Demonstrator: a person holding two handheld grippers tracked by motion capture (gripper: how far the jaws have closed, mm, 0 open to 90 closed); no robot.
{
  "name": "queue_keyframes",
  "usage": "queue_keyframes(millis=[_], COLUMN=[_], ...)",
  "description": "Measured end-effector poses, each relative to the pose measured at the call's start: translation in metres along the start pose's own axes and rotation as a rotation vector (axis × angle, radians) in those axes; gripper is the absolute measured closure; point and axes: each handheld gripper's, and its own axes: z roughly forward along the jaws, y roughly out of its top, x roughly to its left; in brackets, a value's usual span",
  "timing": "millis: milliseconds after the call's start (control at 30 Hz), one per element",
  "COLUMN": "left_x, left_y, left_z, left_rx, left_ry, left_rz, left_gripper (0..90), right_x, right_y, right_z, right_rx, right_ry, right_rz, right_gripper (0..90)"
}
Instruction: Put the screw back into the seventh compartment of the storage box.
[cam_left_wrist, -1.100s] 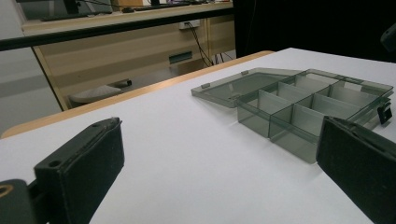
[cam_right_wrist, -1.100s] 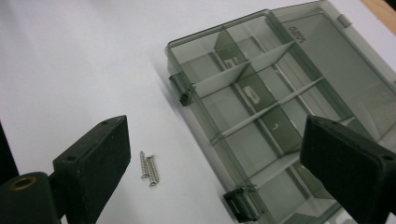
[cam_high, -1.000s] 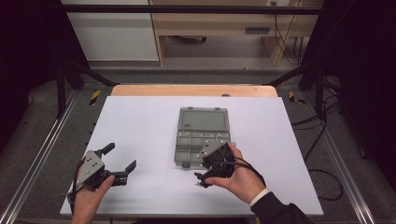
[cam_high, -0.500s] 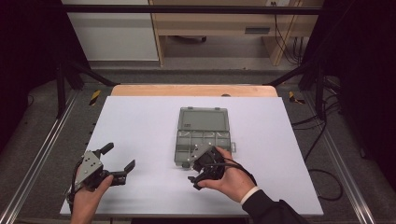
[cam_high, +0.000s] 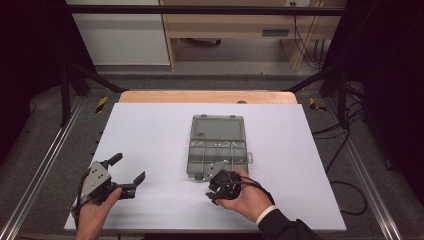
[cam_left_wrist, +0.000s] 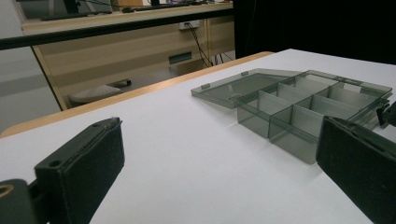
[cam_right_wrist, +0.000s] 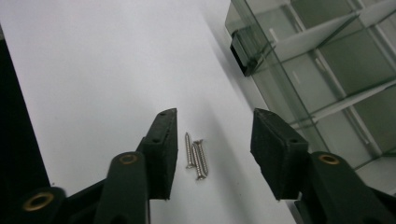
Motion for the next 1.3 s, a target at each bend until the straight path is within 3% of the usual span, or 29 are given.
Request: queue_keyframes(millis=[400,967,1300], left_x=[0.0,-0.001,-0.002], left_y=[-0.001,-0.001,-0.001], left_z=[0.001,0.001,0.002], left_rx=[0.011,0.017,0.019], left_ry=[-0.004,-0.008,-0.01], left_rz=[0.004,0.007,0.008], left_gripper=[1.0,1.0,1.1], right_x=[-0.002,-0.008,-0.012], right_y=[-0.009,-0.01,-0.015], right_z=[0.014,0.025,0.025], right_rx=[0.03,0.033,0.02], right_ry=[0.032,0.064,0.081], right_rz=[0.006,0.027,0.066], right_gripper=[71.8,80.5,85.9])
